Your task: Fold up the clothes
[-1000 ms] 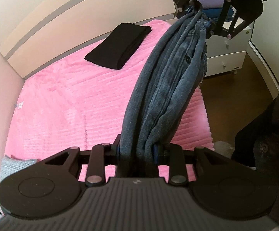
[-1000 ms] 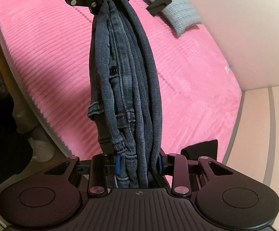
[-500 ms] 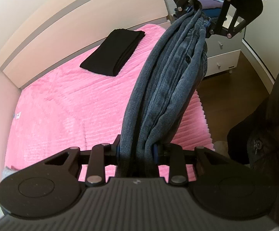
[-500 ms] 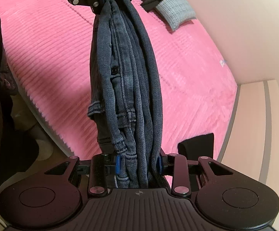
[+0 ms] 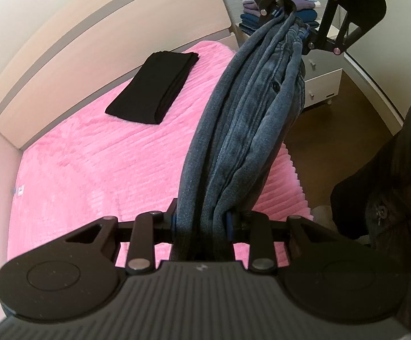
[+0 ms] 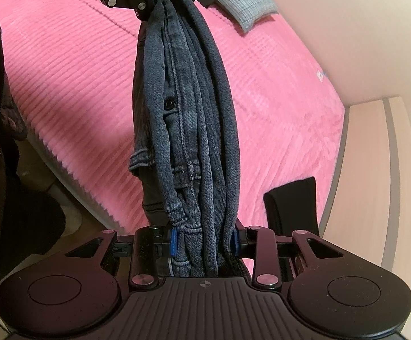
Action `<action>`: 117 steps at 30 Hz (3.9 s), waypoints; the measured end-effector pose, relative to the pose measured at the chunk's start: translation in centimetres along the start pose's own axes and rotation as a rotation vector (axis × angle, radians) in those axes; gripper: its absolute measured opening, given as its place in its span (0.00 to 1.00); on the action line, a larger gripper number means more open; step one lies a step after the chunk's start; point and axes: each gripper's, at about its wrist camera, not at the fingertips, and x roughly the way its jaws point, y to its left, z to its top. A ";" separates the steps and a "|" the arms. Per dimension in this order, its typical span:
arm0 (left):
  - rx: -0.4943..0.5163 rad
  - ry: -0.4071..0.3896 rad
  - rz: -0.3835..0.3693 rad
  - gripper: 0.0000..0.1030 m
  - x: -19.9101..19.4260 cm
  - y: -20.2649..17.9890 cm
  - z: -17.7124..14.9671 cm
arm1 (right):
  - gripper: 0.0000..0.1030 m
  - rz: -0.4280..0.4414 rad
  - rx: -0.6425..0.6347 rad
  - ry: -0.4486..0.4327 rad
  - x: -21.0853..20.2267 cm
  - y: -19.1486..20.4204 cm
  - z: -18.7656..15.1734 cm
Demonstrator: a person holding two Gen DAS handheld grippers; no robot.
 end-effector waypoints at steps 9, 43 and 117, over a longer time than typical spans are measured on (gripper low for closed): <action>0.084 -0.041 -0.004 0.27 2.4 1.0 4.1 | 0.31 -0.026 0.062 0.022 0.4 -2.3 -2.9; 0.106 0.119 0.225 0.27 53.9 14.3 25.6 | 0.34 -0.209 -0.038 -0.081 44.3 -36.9 -29.0; -0.423 0.115 0.055 0.34 51.0 16.9 23.2 | 0.40 0.246 1.280 -0.148 43.7 -38.9 -41.7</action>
